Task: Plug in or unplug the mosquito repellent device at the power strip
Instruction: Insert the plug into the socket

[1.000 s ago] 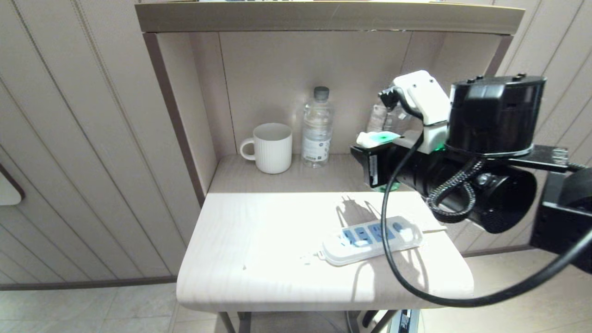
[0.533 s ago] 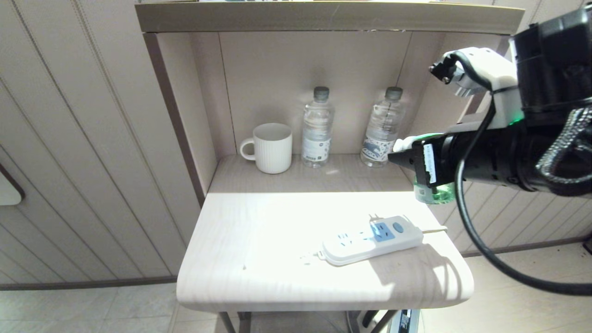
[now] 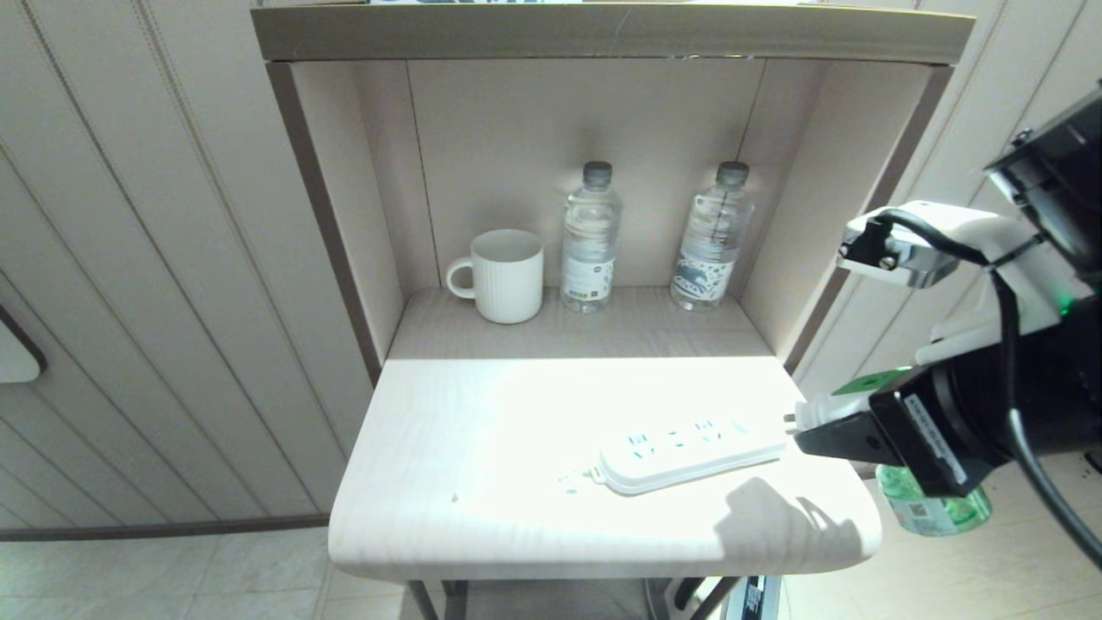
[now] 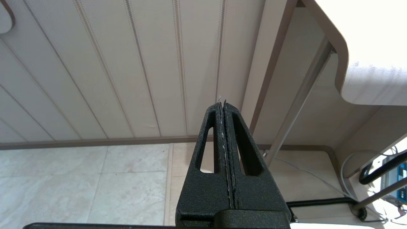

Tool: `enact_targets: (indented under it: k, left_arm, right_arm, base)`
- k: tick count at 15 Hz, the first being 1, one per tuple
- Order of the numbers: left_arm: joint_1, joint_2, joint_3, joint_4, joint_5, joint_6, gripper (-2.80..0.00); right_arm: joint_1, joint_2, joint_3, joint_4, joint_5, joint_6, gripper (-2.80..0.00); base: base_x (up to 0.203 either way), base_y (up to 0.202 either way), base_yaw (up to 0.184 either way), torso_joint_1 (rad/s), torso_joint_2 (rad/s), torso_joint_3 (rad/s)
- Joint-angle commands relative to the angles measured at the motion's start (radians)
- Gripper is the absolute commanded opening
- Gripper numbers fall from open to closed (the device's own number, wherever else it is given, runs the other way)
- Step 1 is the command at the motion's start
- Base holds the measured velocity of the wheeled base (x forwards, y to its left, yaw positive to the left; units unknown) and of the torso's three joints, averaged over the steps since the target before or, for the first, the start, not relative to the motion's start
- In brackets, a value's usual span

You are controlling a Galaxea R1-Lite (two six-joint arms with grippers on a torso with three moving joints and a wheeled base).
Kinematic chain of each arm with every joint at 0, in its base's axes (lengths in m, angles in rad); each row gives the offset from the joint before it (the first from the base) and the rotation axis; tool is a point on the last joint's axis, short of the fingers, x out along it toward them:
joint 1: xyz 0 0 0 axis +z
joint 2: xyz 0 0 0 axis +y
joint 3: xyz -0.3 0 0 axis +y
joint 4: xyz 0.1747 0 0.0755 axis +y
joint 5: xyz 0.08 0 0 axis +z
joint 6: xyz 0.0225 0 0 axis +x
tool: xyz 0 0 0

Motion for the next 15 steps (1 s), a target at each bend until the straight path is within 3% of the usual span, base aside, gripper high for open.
enact_targets:
  k: [1, 4, 15]
  left_arm:
    - [0.000, 0.002, 0.000, 0.001, 0.000, 0.000, -2.80]
    - [0.001, 0.002, -0.001, 0.001, 0.000, 0.000, -2.80]
    - [0.001, 0.002, 0.000, 0.001, 0.000, 0.000, -2.80]
  right_arm:
    - [-0.003, -0.004, 0.007, 0.010, 0.000, 0.006, -2.80]
    - [-0.002, -0.002, 0.015, 0.002, -0.005, 0.040, -2.80]
    - [0.012, -0.008, 0.072, 0.008, -0.003, 0.021, -2.80]
  base:
    - [0.000, 0.000, 0.000, 0.000, 0.00, 0.000]
    - [0.000, 0.000, 0.000, 0.000, 0.00, 0.000]
    - [0.000, 0.000, 0.000, 0.000, 0.00, 0.000]
